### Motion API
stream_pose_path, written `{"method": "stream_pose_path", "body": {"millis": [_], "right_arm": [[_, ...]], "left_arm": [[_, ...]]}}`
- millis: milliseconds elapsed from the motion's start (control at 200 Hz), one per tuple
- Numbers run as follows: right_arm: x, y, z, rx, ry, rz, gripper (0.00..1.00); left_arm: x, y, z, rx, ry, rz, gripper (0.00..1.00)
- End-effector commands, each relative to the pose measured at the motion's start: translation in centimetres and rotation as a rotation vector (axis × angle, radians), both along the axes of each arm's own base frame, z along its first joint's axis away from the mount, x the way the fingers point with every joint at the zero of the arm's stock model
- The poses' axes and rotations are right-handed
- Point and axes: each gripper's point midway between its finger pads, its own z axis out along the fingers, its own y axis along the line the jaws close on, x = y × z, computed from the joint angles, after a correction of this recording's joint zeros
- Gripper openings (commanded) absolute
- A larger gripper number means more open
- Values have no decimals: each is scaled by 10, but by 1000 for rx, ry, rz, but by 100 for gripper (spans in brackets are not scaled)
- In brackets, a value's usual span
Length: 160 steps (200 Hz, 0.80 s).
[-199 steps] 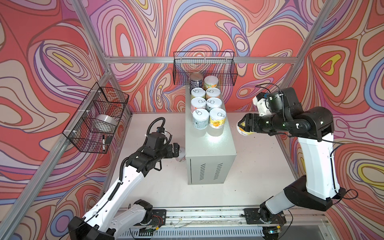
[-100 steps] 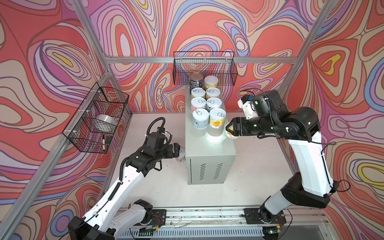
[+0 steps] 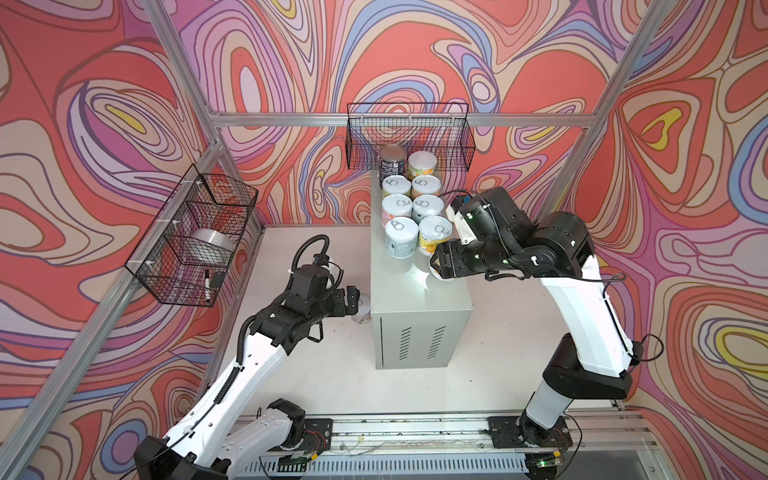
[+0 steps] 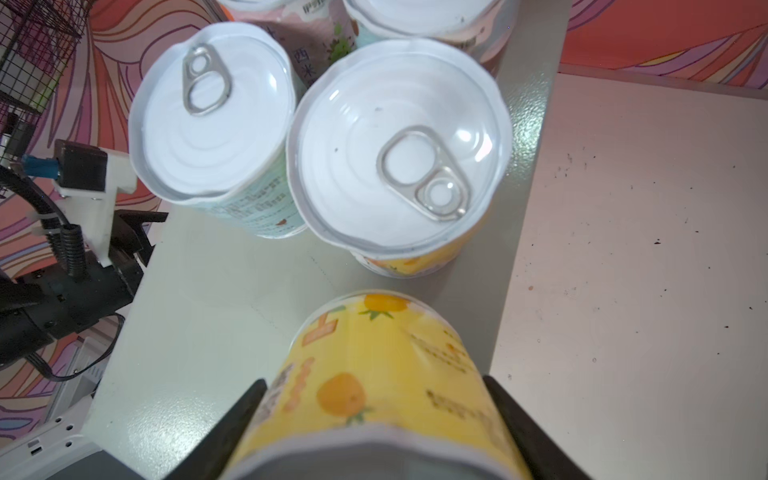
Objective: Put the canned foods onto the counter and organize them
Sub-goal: 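Set the yellow-labelled can at the near end of the cabinet top, open right gripper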
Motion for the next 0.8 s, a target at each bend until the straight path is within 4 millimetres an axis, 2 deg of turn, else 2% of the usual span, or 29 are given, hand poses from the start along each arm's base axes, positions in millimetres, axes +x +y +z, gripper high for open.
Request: {"method": "stream_pose_path", "body": {"millis": [0, 190, 275, 326, 461, 576, 796], "right_arm": [[-2, -2, -5, -34, 2, -8, 0], [-3, 1, -13, -57, 21, 2, 0], [-4, 4, -15, -59, 28, 13, 23], [-4, 3, -15, -60, 28, 13, 52], [-4, 3, -14, -54, 25, 12, 73], [-6, 5, -11, -40, 23, 20, 80], [-5, 4, -9, -39, 16, 14, 84]], "left_arm": [[2, -2, -1, -7, 5, -4, 99], [5, -4, -5, -10, 14, -7, 99], [6, -4, -4, -9, 14, -6, 99], [7, -5, -4, -10, 13, -9, 99], [8, -6, -6, -10, 18, -7, 99], [8, -6, -4, -18, 13, -9, 99], [5, -4, -5, -18, 10, -3, 100]]}}
